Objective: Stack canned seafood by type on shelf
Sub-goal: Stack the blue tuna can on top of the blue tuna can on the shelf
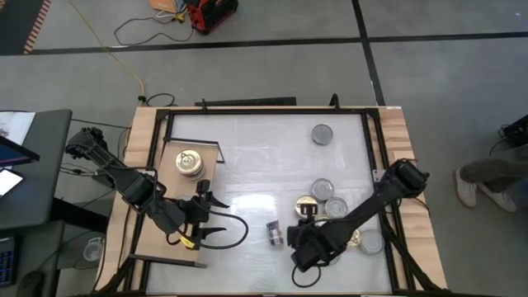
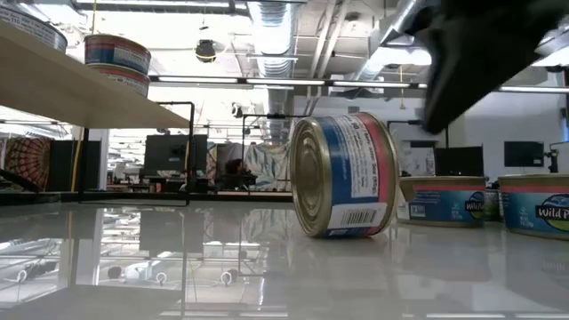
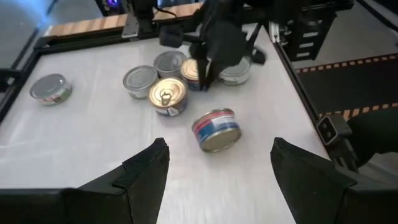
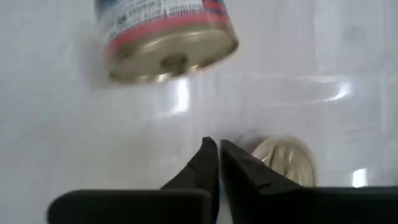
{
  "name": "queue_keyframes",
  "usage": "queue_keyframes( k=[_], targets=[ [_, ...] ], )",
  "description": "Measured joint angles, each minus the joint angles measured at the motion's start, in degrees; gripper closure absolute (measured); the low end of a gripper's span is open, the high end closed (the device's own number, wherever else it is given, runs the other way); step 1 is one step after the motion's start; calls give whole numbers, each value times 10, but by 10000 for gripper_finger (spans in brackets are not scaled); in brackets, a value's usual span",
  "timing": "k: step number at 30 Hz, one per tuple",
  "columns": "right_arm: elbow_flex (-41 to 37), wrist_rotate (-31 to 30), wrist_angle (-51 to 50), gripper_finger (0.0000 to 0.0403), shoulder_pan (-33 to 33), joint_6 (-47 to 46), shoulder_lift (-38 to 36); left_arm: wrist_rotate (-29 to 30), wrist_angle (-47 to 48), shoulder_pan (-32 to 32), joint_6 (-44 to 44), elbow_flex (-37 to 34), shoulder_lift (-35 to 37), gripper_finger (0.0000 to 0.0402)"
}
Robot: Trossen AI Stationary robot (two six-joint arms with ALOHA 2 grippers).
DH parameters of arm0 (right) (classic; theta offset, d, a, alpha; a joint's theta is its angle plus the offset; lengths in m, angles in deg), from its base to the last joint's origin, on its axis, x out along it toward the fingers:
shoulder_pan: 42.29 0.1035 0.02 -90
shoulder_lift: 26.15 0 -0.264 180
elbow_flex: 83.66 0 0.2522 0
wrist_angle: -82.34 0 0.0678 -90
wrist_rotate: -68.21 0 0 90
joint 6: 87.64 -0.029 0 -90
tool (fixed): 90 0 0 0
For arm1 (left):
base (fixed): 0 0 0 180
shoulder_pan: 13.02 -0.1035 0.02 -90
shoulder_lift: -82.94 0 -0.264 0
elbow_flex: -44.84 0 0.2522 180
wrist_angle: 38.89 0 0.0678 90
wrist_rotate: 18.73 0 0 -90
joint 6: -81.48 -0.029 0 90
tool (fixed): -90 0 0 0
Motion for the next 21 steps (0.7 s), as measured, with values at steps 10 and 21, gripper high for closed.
queue_keyframes(
  k=[10,21],
  targets=[
    [0,82,109,117,21,-185,-36,39,-1,1,-68,0,-2,134],
    [105,17,5,74,0,-372,32,56,-19,6,-123,0,-2,134]
  ],
)
